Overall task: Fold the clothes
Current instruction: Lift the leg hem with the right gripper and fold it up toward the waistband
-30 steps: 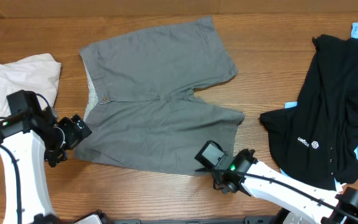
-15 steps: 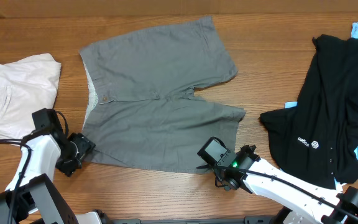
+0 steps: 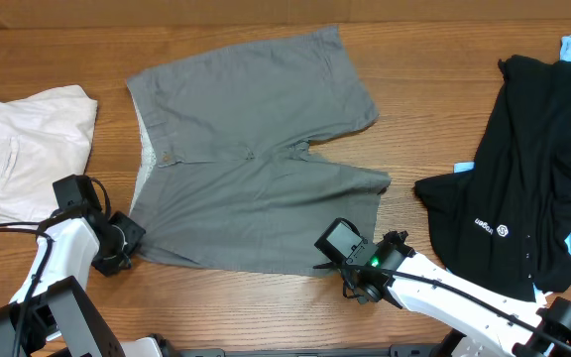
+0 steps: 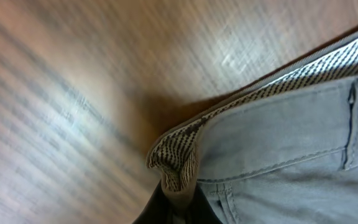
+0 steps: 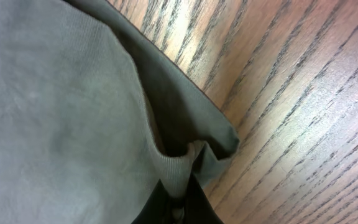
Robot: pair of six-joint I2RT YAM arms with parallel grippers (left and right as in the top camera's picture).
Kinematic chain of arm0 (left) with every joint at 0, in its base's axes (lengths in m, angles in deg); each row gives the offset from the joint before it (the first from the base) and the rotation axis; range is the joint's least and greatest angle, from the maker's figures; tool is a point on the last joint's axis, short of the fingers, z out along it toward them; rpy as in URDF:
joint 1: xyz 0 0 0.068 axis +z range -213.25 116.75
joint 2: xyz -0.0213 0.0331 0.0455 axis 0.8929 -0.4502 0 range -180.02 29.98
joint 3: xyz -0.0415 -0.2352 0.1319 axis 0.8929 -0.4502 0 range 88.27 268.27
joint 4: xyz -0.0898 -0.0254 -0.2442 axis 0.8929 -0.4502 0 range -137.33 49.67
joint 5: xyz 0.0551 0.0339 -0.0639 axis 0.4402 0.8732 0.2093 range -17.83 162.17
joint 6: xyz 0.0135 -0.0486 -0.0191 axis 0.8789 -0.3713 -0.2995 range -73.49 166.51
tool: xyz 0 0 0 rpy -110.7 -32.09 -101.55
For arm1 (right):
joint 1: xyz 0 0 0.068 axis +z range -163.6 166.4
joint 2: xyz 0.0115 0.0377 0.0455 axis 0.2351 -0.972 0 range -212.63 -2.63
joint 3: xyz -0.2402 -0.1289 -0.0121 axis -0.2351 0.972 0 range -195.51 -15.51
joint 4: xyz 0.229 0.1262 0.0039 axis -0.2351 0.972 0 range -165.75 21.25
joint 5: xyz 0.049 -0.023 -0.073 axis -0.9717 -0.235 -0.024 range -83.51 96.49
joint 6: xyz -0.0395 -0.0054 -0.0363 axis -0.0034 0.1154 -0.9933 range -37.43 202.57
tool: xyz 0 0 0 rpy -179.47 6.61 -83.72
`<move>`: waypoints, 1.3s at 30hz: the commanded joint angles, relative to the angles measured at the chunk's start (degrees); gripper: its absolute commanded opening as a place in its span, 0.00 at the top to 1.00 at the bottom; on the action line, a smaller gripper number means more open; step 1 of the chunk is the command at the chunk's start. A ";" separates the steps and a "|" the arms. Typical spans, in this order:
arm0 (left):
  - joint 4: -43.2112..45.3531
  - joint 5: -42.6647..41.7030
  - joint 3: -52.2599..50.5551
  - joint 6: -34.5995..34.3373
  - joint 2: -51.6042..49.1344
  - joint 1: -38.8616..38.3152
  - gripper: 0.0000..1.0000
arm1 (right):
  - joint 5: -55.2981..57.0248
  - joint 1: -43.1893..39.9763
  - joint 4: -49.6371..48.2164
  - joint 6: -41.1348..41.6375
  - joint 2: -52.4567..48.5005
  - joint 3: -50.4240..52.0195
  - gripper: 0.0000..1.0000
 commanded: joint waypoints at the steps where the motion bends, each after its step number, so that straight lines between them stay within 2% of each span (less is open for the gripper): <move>1: -7.43 0.70 2.12 0.33 -0.02 0.02 0.96 | 2.08 -0.66 2.69 -0.26 1.51 -0.90 0.96; 5: -19.65 -5.55 8.48 6.23 3.32 0.02 0.96 | 6.05 -2.43 13.66 -5.11 6.64 -5.25 0.96; 9: -28.94 -6.99 13.57 9.75 9.68 0.02 0.96 | 6.23 -4.04 20.90 -6.27 12.74 -6.16 0.96; 12: -35.95 -6.93 16.02 11.67 18.10 0.02 0.96 | 9.33 -4.50 25.88 -8.00 20.46 -7.19 0.96; 15: -37.62 -9.66 16.24 12.11 22.73 0.02 0.96 | 13.73 -4.50 29.83 -12.22 25.51 -10.99 0.96; 17: -39.69 -10.67 16.74 12.02 27.32 0.02 0.96 | 18.18 -4.61 31.58 -19.61 28.30 -16.65 0.96; 18: -40.00 -10.75 16.87 11.87 29.53 0.02 0.96 | 18.88 -6.14 31.36 -28.72 27.96 -22.12 0.96; 20: -39.47 -10.64 16.87 11.15 30.69 0.02 0.96 | 18.21 -8.28 31.41 -35.89 25.94 -26.69 0.96; 21: -38.32 -10.69 16.87 10.29 30.86 0.02 0.96 | 16.98 -10.69 31.32 -41.70 22.71 -31.26 0.96; 24: -34.97 -11.52 16.87 9.64 30.42 0.02 0.96 | 13.51 -15.32 30.67 -51.49 15.56 -38.56 0.96; 27: -29.99 -11.43 16.87 6.29 29.66 0.02 0.96 | 10.25 -19.63 29.18 -59.25 7.98 -44.52 0.96; 28: -27.34 -11.04 16.87 4.33 29.20 0.02 0.96 | 8.41 -21.86 27.10 -64.78 3.34 -47.65 0.96; 33: -19.61 -10.82 16.85 -1.79 26.38 0.02 0.96 | 7.58 -25.03 17.99 -75.60 -7.04 -53.13 0.96; 39: -8.92 -9.16 16.85 -5.16 19.32 0.02 0.96 | 7.78 -26.82 0.61 -82.34 -11.21 -53.33 0.96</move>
